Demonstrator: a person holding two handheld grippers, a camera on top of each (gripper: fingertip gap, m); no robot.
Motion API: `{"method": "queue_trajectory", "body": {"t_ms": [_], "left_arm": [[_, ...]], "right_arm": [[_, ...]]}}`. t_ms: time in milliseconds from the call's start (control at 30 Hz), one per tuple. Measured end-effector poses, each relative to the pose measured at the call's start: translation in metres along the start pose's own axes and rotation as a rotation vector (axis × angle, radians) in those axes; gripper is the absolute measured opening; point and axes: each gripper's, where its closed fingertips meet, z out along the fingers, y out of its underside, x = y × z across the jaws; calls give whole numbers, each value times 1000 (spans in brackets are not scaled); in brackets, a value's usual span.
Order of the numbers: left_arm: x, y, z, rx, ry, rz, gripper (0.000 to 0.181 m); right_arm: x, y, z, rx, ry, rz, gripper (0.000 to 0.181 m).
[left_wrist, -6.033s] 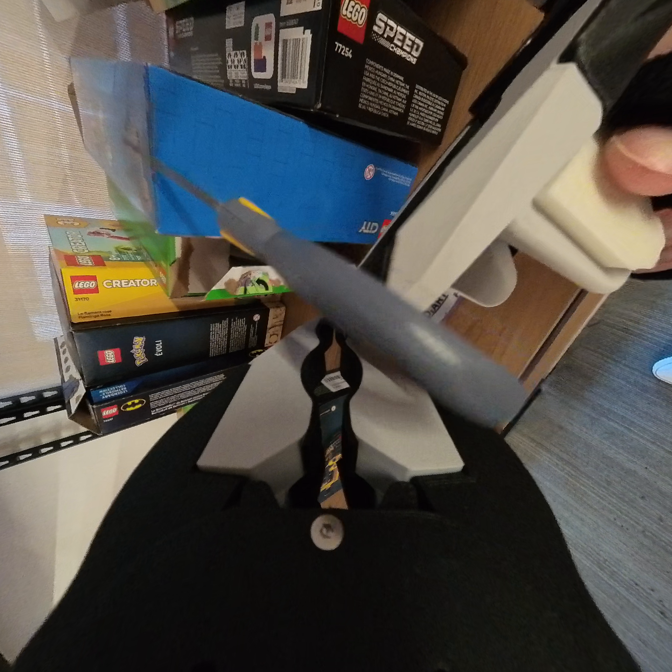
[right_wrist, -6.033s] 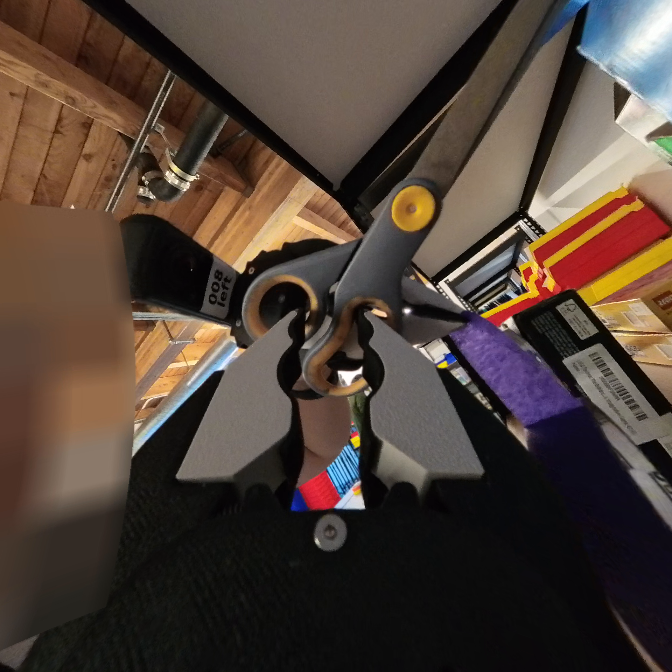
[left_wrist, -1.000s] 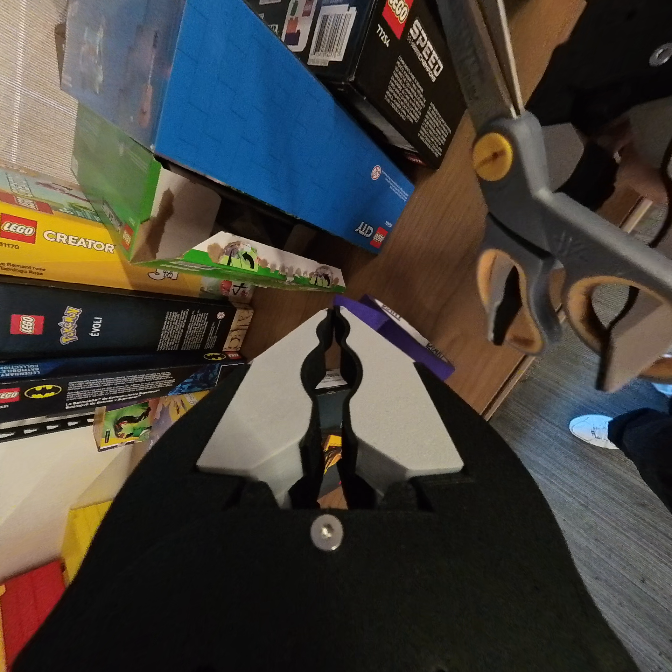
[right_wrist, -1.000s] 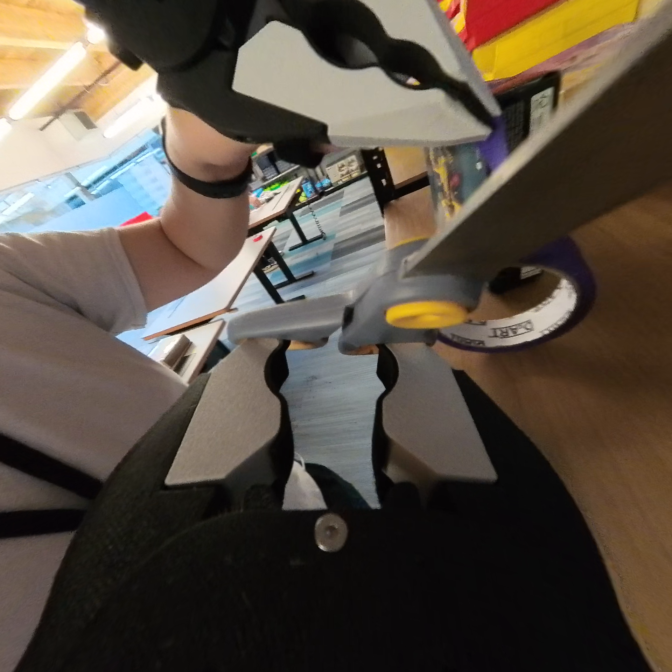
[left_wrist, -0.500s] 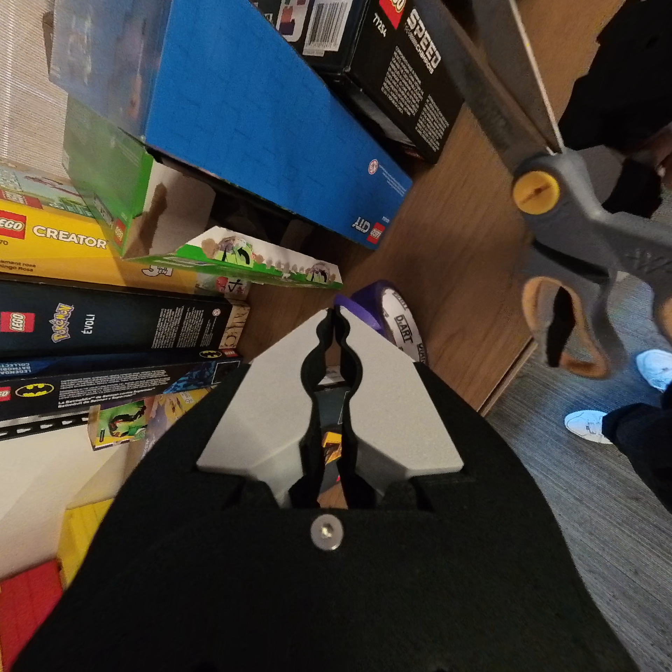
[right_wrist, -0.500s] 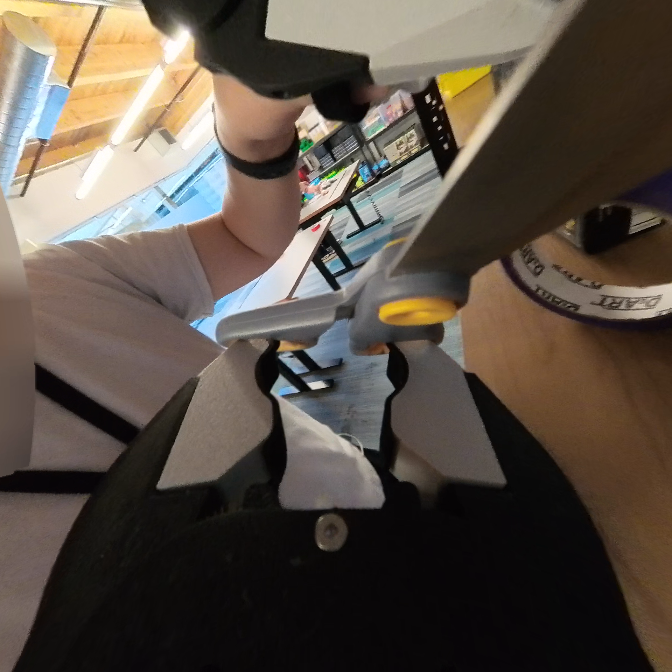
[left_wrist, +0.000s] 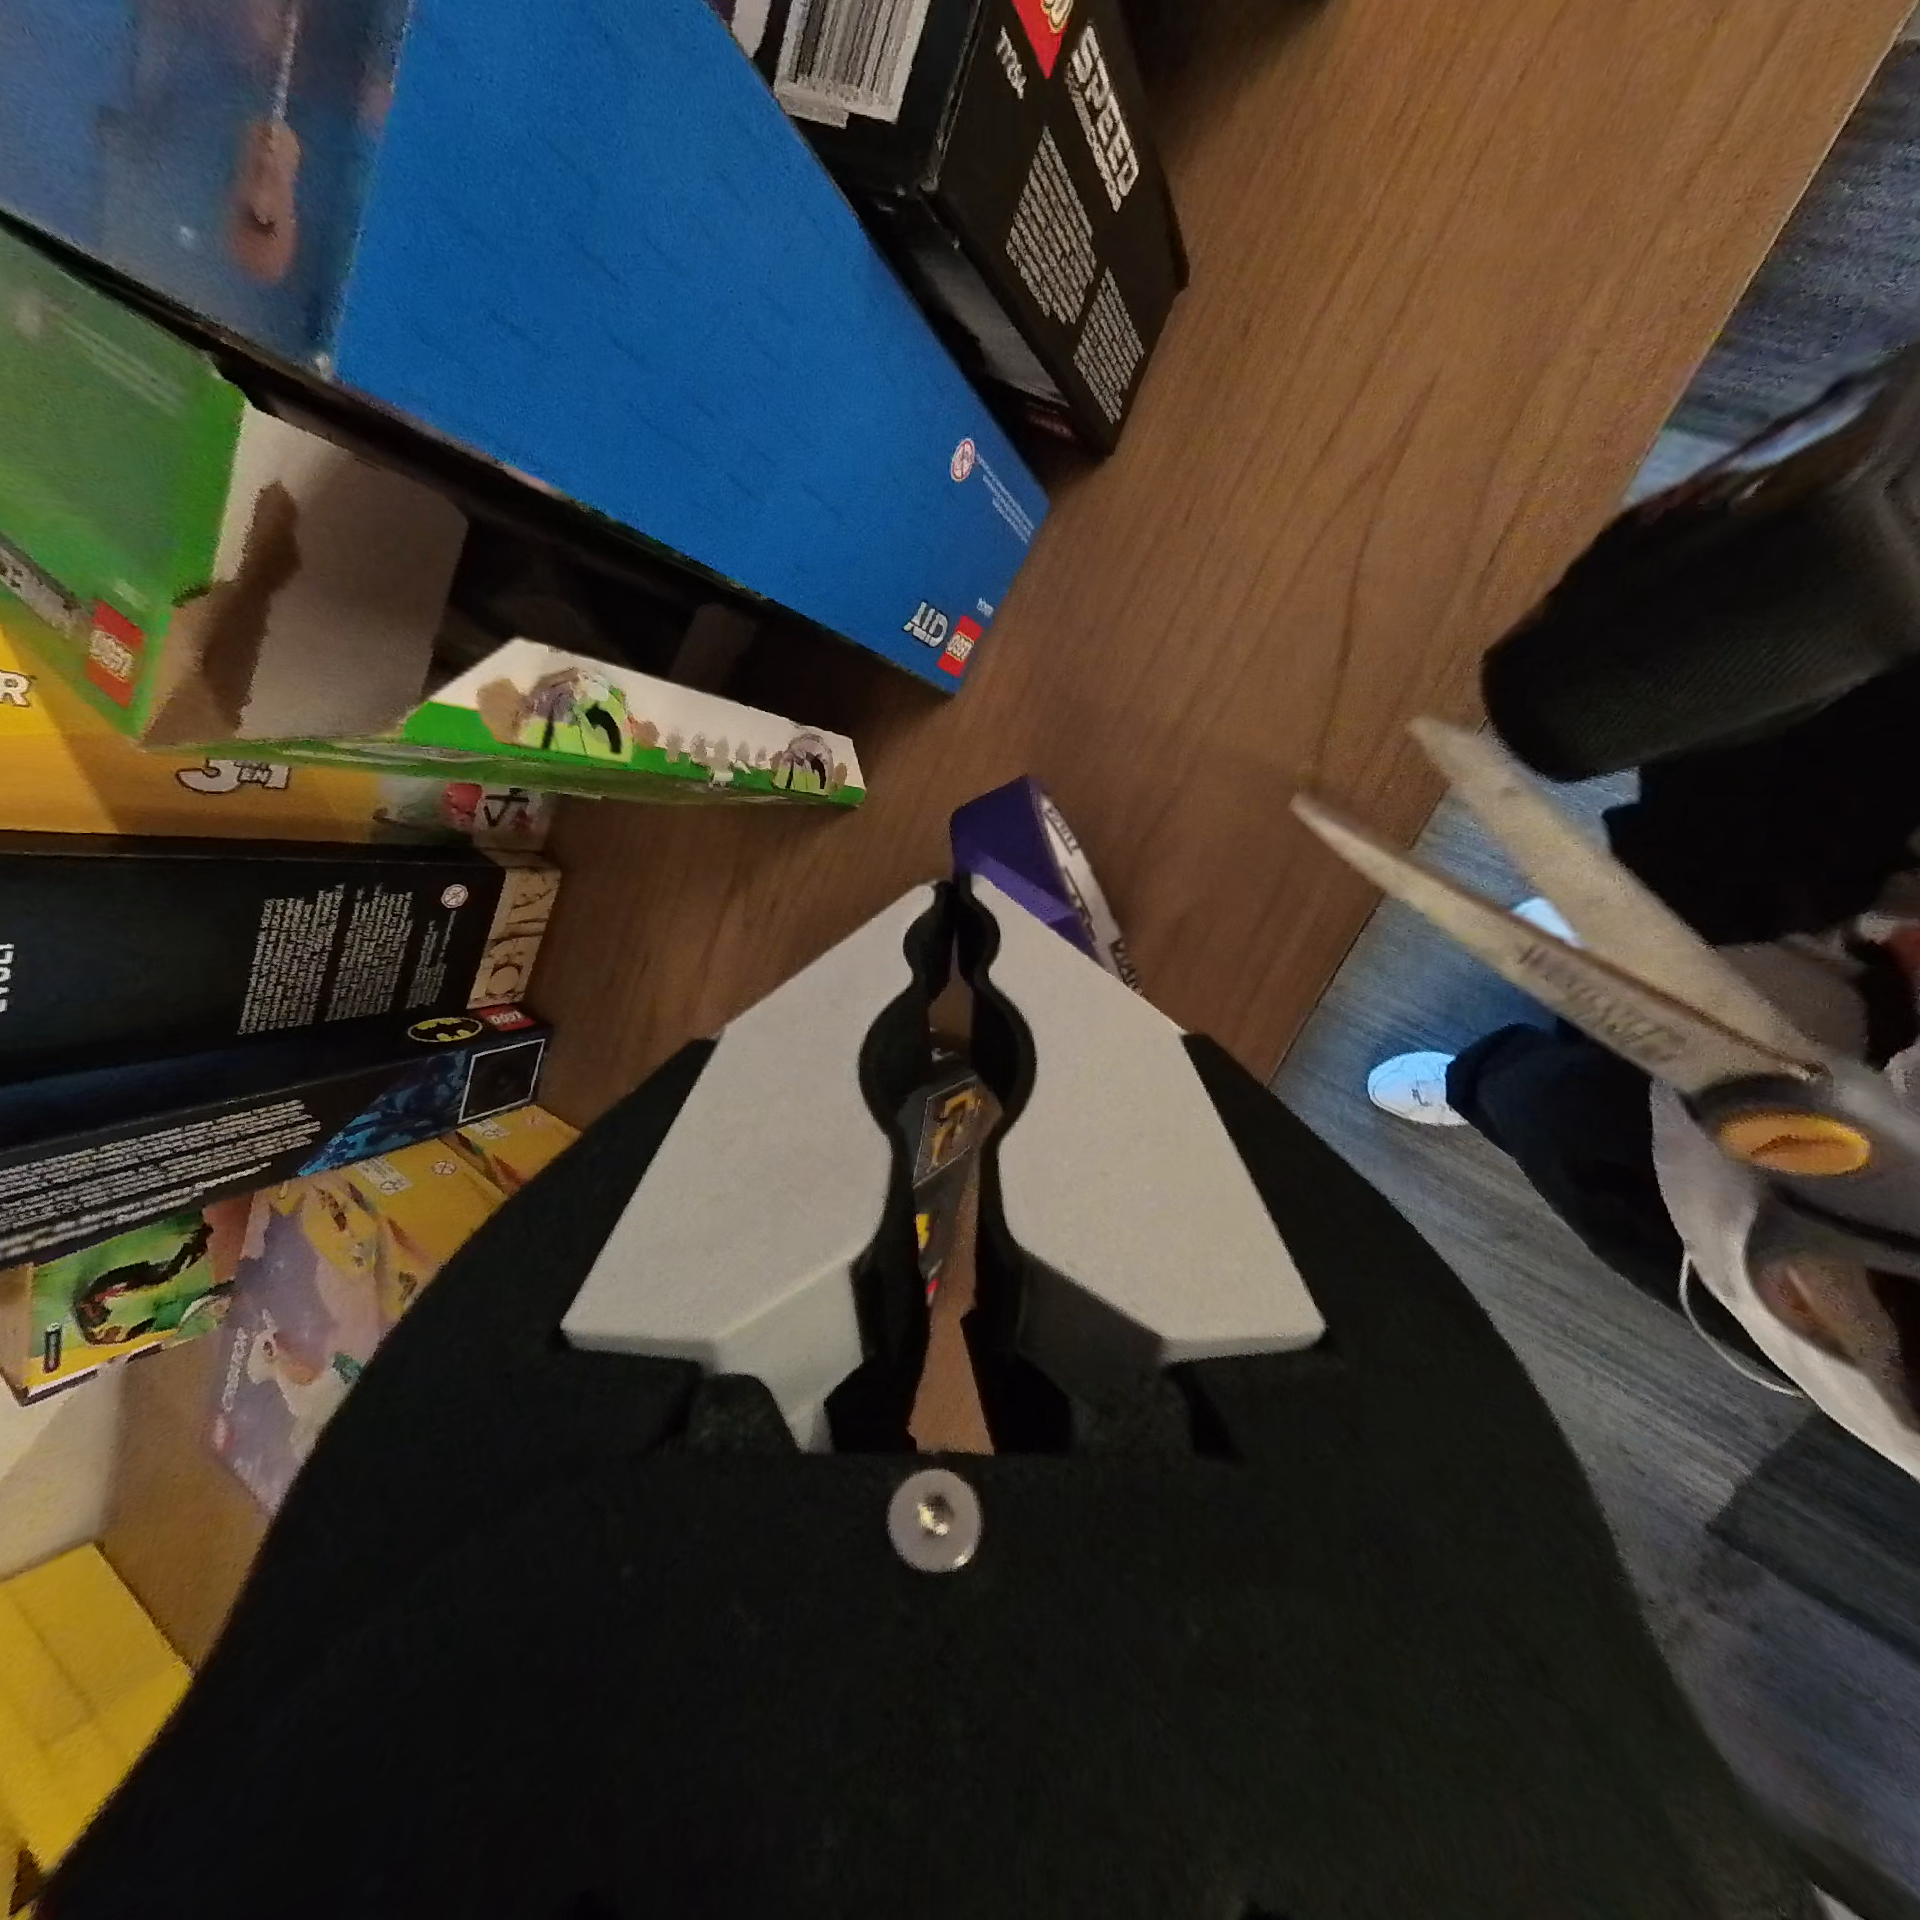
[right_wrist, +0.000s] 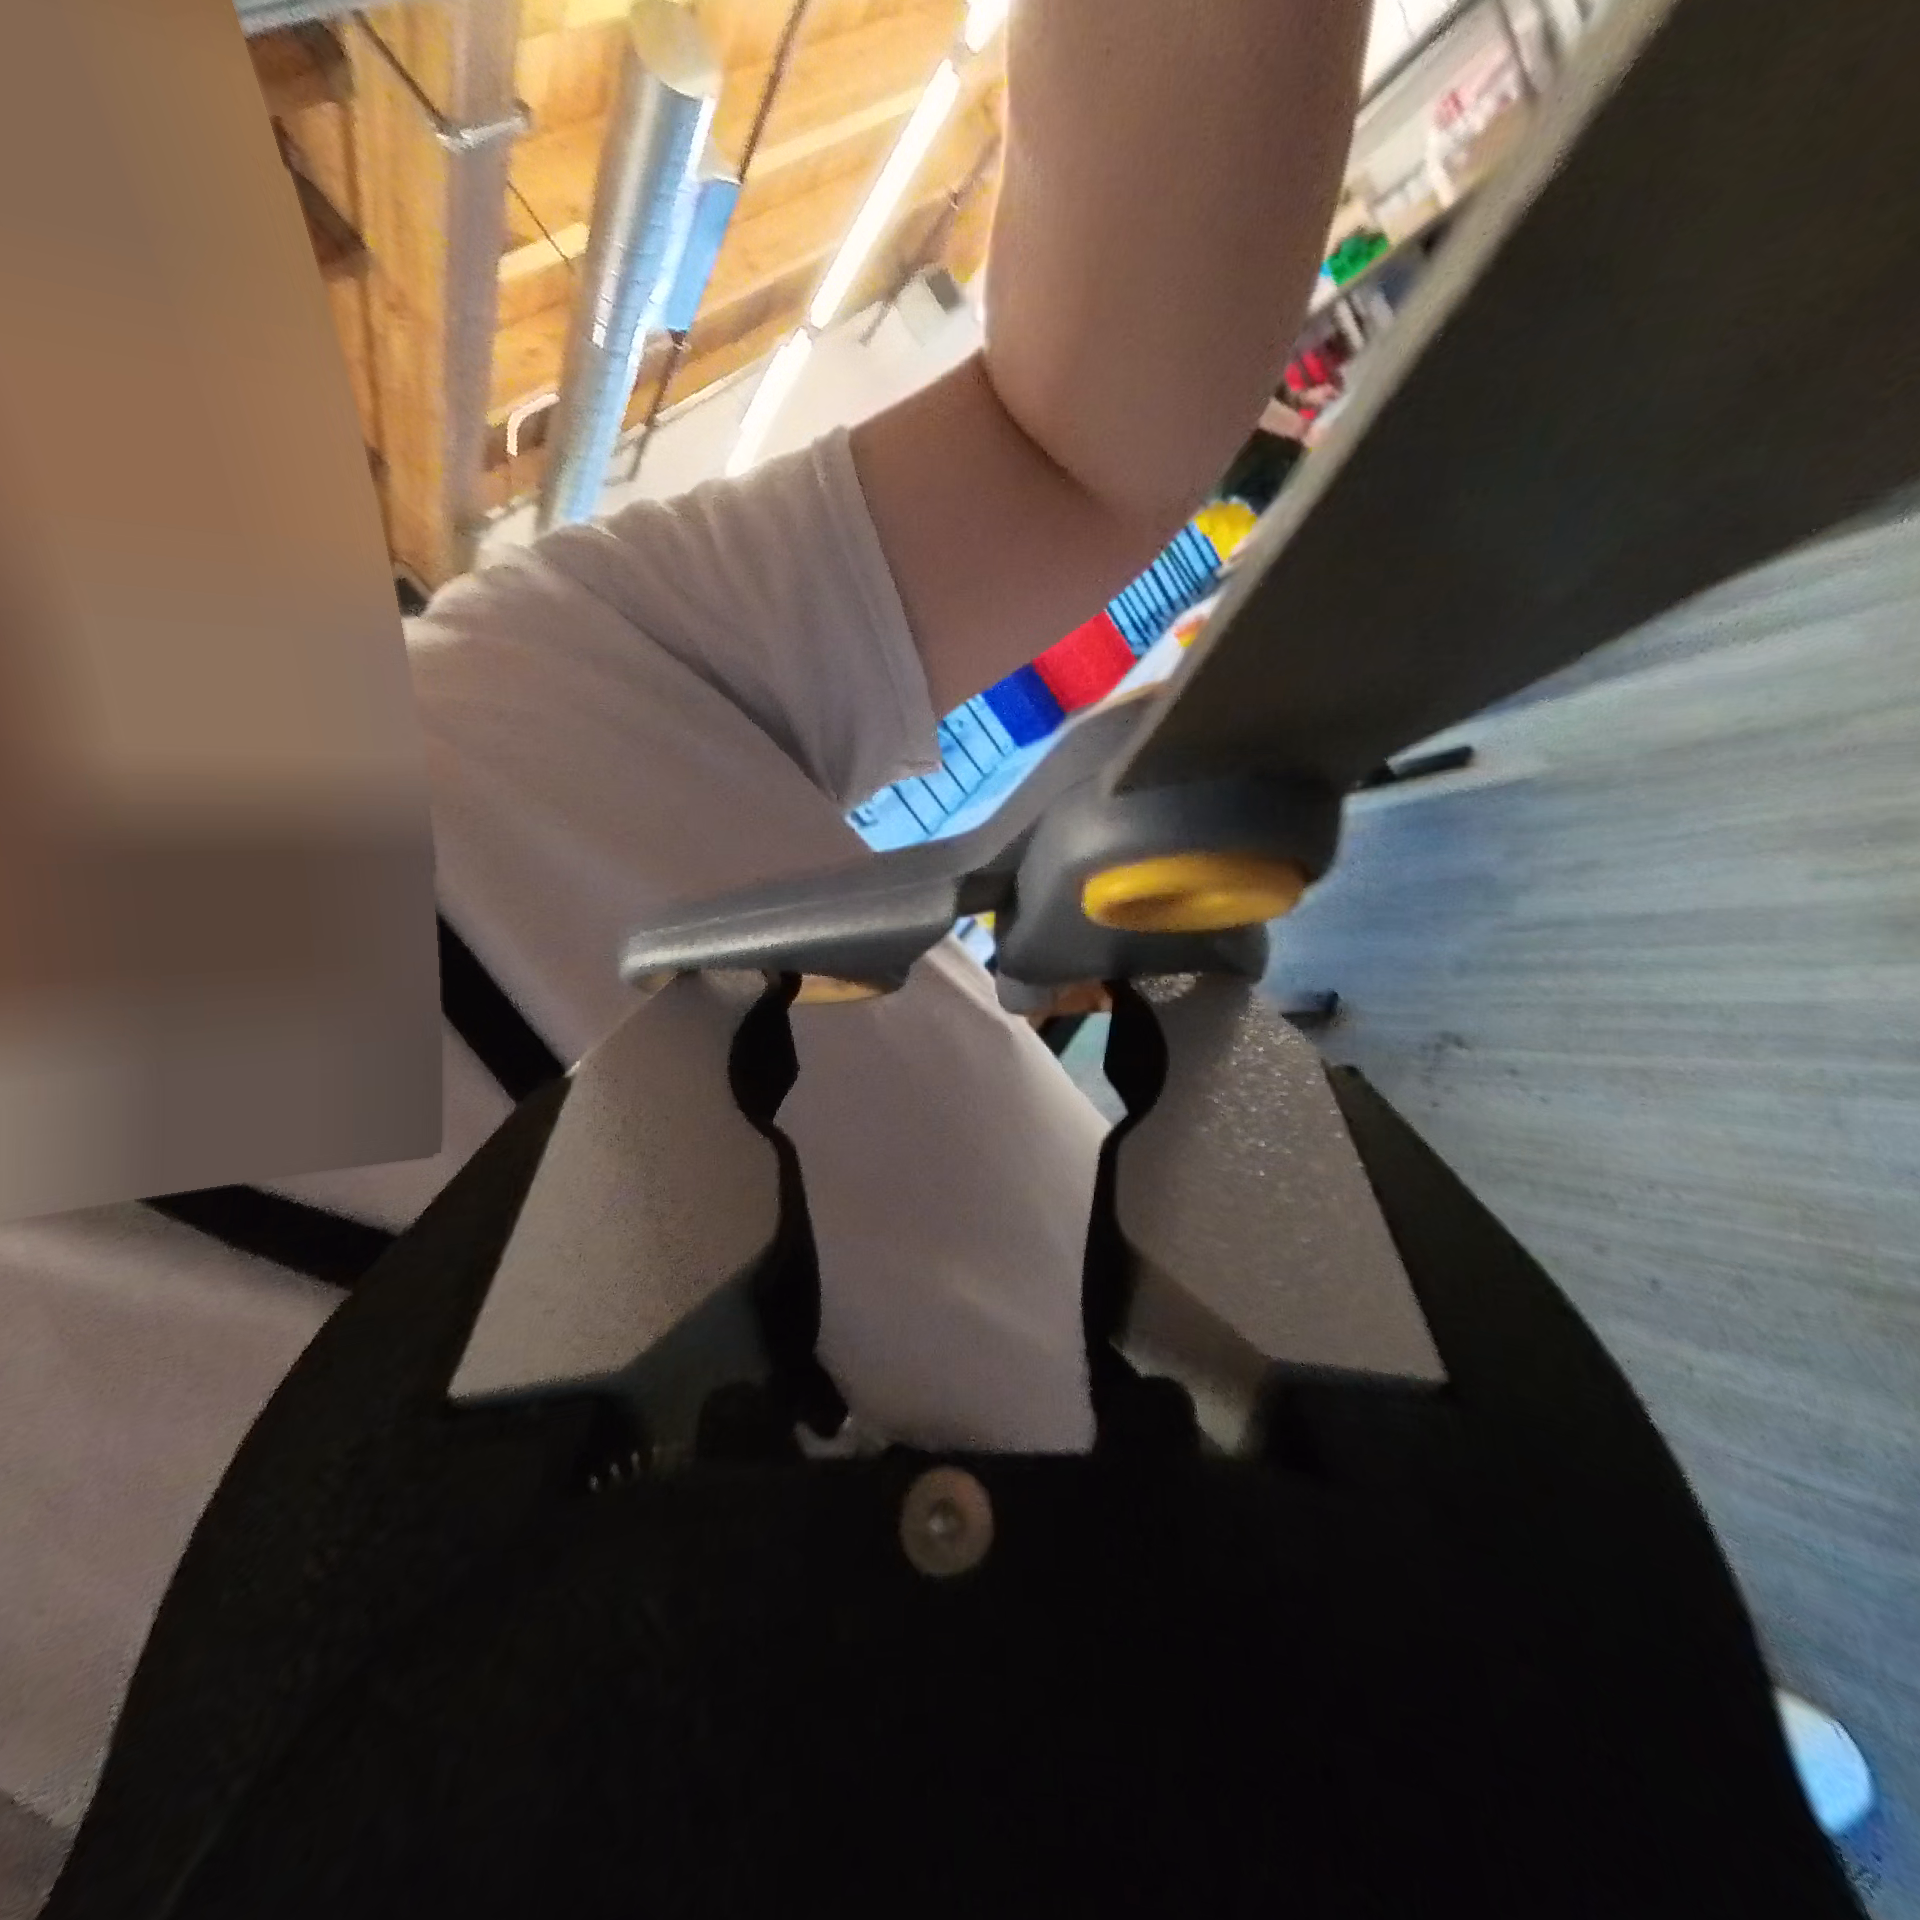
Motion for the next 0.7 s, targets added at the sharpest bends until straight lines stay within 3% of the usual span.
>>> {"method": "queue_trajectory", "body": {"t_ms": [267,700], "left_arm": [[5,-2,0,-86,34,4,0],[10,-4,-3,-116,78,-9,0]], "right_arm": [[16,-3,16,62,-45,-47,57],[20,-9,25,179,-168,-57,57]]}}
